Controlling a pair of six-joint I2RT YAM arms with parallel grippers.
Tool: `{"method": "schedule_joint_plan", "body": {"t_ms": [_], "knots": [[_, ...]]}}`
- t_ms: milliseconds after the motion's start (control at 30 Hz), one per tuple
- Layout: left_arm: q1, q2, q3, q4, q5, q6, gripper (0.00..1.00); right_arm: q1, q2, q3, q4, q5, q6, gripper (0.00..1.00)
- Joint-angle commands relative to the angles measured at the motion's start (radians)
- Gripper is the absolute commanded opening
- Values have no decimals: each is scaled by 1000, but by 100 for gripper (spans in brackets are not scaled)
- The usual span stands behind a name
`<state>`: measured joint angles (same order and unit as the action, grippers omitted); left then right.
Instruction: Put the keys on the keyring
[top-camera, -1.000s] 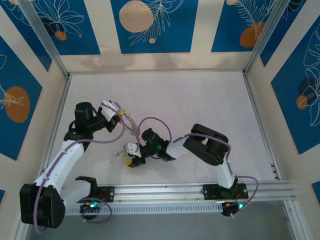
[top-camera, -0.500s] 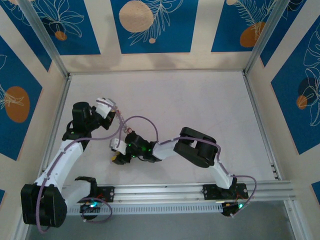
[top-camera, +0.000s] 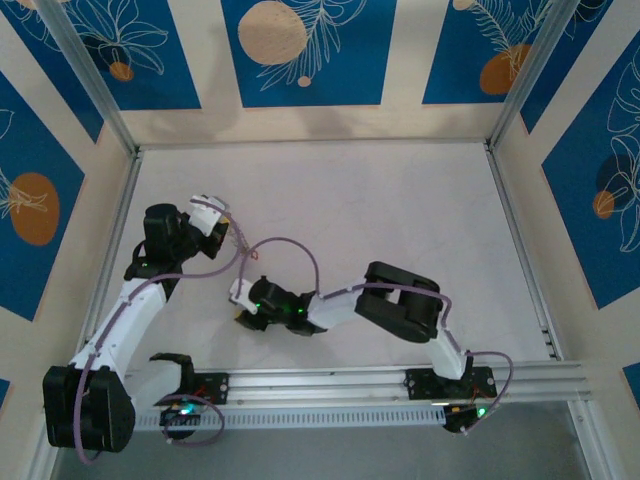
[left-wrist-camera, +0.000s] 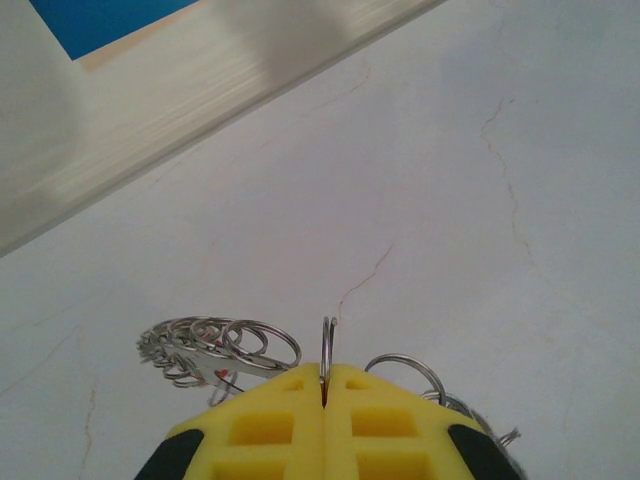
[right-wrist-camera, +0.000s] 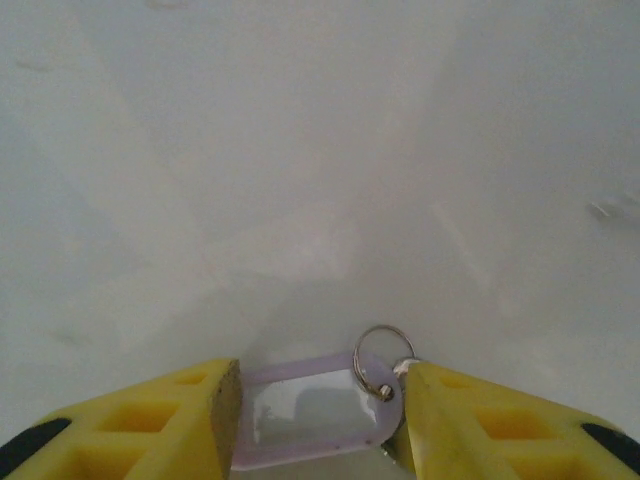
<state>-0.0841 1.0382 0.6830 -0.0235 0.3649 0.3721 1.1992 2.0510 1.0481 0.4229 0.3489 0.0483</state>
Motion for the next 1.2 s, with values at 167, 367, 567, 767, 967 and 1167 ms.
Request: {"method": "schedule_joint_plan", "body": {"t_ms": [167, 367, 567, 767, 967, 1167], "knots": [[14, -12, -5, 11, 7, 3, 0, -136, -215, -319, 121, 39, 249, 47], [14, -13, -6, 10, 8, 2, 0, -269, -390, -453, 168, -27, 315, 41], [14, -12, -7, 11, 18, 4, 0, -426, -580, -443, -33, -238, 275, 31], [14, -17, -7, 9, 0, -1, 0, -443, -609, -355, -219, -529, -191, 37], [16, -20, -5, 3, -29, -1, 0, -375, -527, -344, -214, -544, -746, 46], [18, -26, -9, 5, -24, 10, 0, -401, -332, -183, -271, -583, -965, 42]]}}
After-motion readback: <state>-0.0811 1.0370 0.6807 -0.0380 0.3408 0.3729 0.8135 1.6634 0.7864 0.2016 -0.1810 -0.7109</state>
